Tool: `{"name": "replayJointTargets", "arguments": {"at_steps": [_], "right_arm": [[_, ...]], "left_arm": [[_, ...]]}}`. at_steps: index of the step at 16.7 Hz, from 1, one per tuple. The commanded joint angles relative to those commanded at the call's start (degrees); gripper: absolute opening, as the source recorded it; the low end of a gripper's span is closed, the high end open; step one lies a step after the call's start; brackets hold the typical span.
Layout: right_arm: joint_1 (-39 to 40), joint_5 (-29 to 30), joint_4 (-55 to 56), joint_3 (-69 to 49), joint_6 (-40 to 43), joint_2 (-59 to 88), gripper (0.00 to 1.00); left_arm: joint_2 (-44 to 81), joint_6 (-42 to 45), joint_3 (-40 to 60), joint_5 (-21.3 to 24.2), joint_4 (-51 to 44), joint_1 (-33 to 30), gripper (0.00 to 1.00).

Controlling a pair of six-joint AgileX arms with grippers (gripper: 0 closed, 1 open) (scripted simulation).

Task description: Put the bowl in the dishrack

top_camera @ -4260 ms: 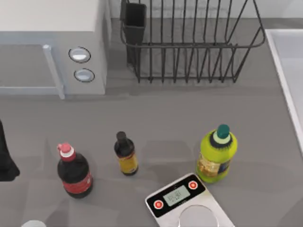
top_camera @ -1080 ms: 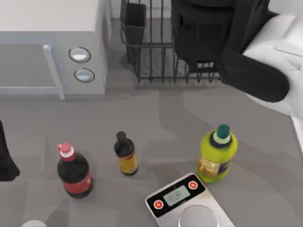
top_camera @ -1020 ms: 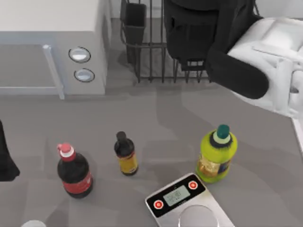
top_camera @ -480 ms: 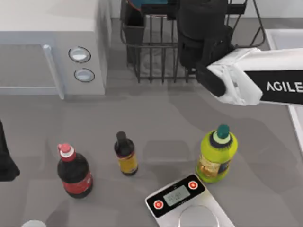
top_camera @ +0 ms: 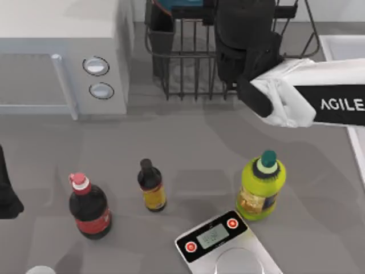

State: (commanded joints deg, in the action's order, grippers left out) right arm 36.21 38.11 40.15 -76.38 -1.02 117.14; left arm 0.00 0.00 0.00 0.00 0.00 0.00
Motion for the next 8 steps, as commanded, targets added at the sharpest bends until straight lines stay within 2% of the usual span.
{"name": "replayJointTargets", "arguments": {"at_steps": [8], "right_arm": [[0.00, 0.00, 0.00, 0.00, 0.00, 0.00, 0.83]], "left_arm": [[0.00, 0.00, 0.00, 0.00, 0.00, 0.00, 1.00]]}}
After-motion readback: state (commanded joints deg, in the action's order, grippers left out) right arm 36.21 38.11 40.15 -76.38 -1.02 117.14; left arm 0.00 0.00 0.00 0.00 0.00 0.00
